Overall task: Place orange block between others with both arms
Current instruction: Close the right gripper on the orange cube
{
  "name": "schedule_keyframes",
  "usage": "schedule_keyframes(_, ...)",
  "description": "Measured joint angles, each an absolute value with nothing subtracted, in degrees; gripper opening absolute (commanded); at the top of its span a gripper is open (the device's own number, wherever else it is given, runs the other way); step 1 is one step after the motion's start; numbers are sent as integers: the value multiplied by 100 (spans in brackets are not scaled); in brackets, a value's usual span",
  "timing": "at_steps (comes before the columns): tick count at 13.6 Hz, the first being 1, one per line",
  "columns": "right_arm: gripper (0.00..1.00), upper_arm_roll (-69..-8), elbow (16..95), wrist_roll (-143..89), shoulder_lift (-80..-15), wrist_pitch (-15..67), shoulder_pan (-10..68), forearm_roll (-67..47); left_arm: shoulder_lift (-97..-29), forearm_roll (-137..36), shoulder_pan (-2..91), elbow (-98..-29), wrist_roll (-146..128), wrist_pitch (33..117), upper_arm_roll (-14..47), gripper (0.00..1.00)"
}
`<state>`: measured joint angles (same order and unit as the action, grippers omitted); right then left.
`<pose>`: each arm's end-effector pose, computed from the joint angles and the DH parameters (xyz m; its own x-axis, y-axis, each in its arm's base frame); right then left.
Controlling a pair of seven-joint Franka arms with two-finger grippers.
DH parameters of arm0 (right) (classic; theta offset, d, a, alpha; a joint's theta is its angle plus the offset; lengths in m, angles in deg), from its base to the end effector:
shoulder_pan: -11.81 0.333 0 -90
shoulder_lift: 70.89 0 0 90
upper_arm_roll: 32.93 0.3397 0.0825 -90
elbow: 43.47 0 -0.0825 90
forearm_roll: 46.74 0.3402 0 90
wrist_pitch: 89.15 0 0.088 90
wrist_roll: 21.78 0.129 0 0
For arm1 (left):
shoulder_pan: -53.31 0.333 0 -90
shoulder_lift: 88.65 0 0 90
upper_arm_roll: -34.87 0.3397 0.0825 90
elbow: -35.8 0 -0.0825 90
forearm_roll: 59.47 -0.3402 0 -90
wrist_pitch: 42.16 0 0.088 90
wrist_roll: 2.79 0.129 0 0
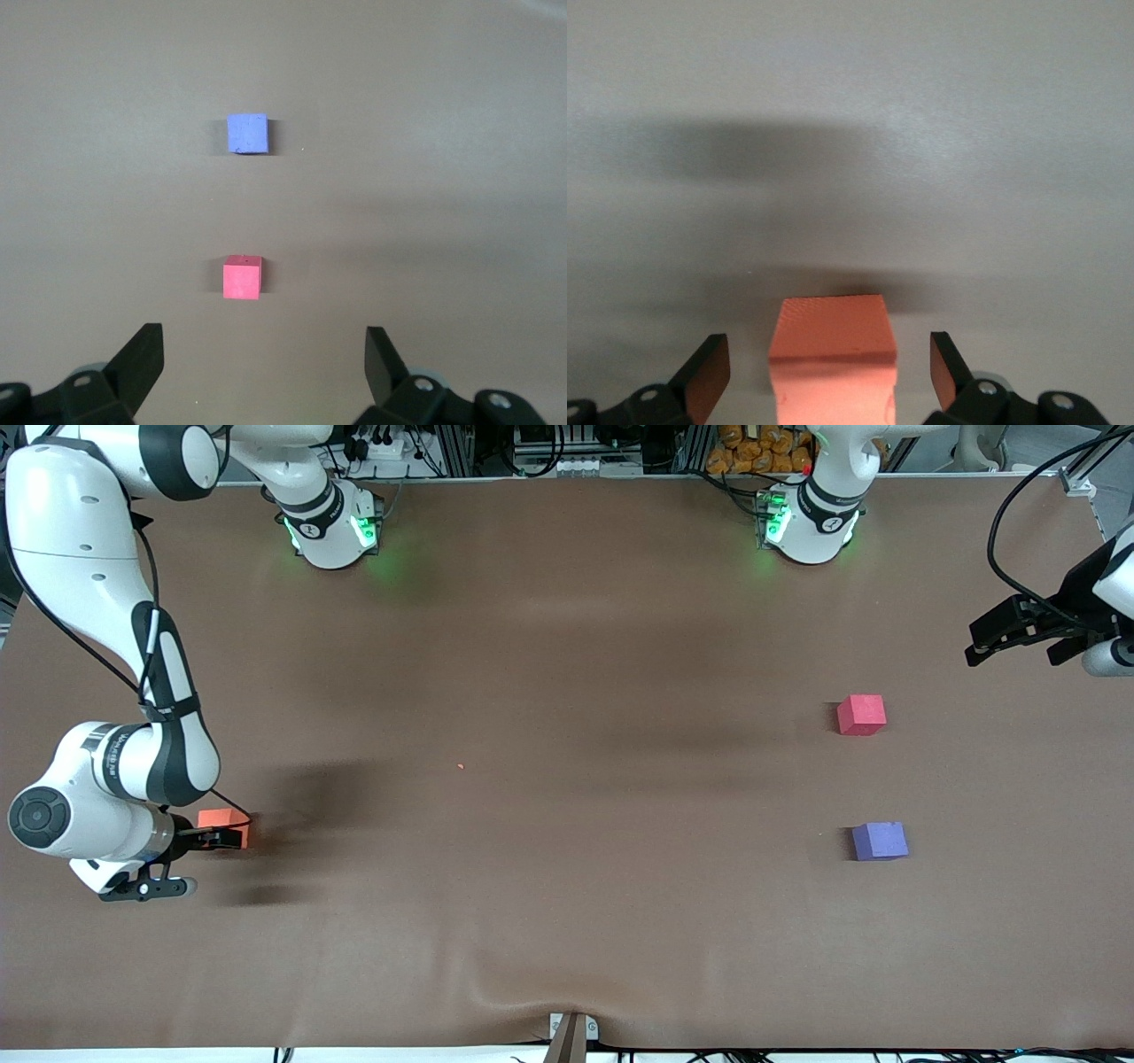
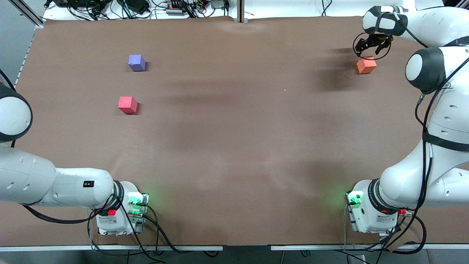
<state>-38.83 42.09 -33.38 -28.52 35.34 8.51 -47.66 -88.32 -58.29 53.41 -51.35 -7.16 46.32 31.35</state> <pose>0.6822 -0.0984 0.2524 0.9946 0.0734 -0.0732 0.0784 -0.9946 0.0686 0.5099 -0.0331 0.6422 0.9997 0.0160 0.0158 0.0157 -0.9996 0.0222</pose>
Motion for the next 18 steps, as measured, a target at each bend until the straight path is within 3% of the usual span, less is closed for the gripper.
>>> schedule_keyframes(18,100,-3851,4304,-3352,-2696,3459,858,-5042,-8788,-5829,5340,-5135,-716,4633,3134,100)
